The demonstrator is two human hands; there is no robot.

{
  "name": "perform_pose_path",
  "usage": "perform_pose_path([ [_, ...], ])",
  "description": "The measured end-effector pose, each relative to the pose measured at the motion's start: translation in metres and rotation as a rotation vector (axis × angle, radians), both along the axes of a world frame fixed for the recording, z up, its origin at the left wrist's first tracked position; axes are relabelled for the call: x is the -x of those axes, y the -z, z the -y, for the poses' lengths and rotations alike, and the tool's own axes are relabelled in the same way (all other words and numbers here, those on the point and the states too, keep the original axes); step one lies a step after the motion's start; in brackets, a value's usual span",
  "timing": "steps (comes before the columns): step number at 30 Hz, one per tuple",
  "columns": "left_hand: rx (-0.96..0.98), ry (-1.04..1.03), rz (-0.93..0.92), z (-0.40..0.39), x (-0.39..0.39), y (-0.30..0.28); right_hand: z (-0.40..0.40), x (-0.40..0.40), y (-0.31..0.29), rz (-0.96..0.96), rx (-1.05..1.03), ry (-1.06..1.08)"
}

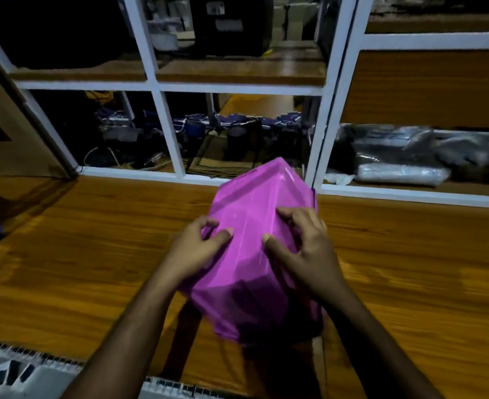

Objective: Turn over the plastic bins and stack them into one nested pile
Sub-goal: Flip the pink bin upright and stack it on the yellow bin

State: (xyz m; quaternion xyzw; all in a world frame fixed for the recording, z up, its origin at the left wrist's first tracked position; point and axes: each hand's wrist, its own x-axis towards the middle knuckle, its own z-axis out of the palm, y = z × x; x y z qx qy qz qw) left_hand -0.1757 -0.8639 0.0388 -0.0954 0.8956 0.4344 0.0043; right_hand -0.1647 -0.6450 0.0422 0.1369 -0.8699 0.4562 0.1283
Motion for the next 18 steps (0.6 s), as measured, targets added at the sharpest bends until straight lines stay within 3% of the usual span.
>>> perform_pose_path([
  [4,-0.291,0.099,0.048,-0.015,0.0,-0.001,0.007,0.001,-0.023,-0.065,-0.096,-0.044],
  [8,-0.397,0.142,0.026,-0.02,0.009,-0.011,0.007,0.007,-0.019,-0.088,-0.074,-0.109],
  [12,-0.375,0.107,-0.038,-0.018,0.009,-0.016,-0.014,0.013,-0.014,0.055,-0.188,0.202],
  [13,-0.399,0.093,-0.052,-0.017,0.008,-0.016,-0.021,0.012,-0.015,0.167,-0.112,0.24],
  [15,-0.457,0.063,-0.059,-0.017,0.007,-0.014,-0.031,0.013,-0.012,0.371,0.249,0.191],
  [16,-0.477,0.048,-0.057,-0.018,0.006,-0.012,-0.034,0.013,-0.01,0.427,0.407,0.157],
  [18,-0.486,0.031,-0.06,-0.02,0.004,-0.006,-0.036,0.017,-0.002,0.437,0.523,0.133],
])
